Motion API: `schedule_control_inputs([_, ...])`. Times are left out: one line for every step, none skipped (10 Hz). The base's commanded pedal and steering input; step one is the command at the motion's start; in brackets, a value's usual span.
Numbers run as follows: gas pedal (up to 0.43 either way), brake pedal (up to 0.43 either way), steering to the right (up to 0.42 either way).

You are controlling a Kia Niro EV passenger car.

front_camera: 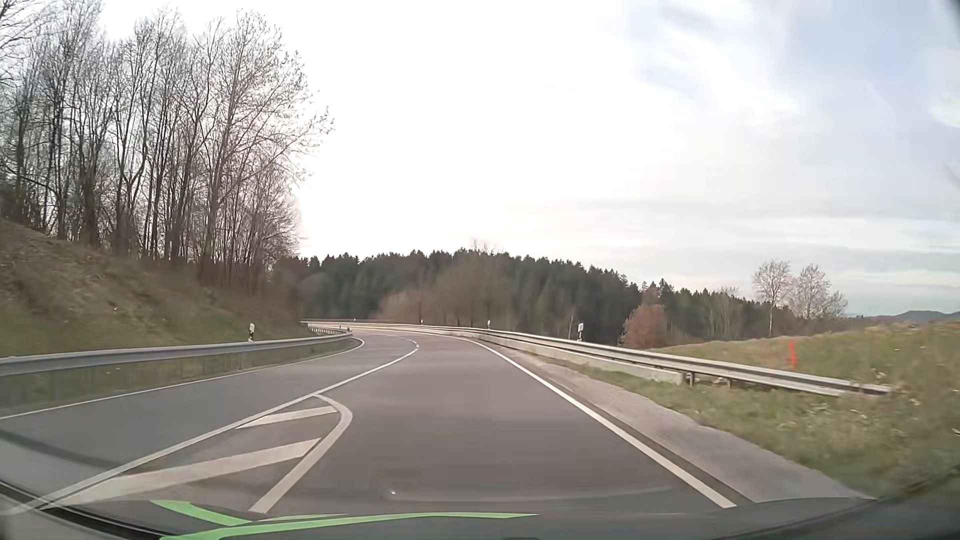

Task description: Follow the waypoints while adhering to traffic rules and regulations

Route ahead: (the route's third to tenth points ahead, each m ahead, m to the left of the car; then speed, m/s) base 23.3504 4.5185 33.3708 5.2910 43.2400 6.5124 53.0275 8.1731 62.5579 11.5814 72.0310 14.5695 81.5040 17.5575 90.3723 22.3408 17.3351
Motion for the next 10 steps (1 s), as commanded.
schedule_control_inputs([0.0, 0.0, -0.011])
schedule_control_inputs([0.0, 0.0, -0.014])
schedule_control_inputs([0.0, 0.0, -0.014])
schedule_control_inputs([0.0, 0.0, -0.015])
schedule_control_inputs([0.0, 0.0, -0.016])
schedule_control_inputs([0.0, 0.0, -0.016])
schedule_control_inputs([0.0, 0.0, -0.016])
schedule_control_inputs([0.0, 0.0, -0.016])
schedule_control_inputs([0.0, 0.0, -0.016])
schedule_control_inputs([0.0, 0.012, -0.016])
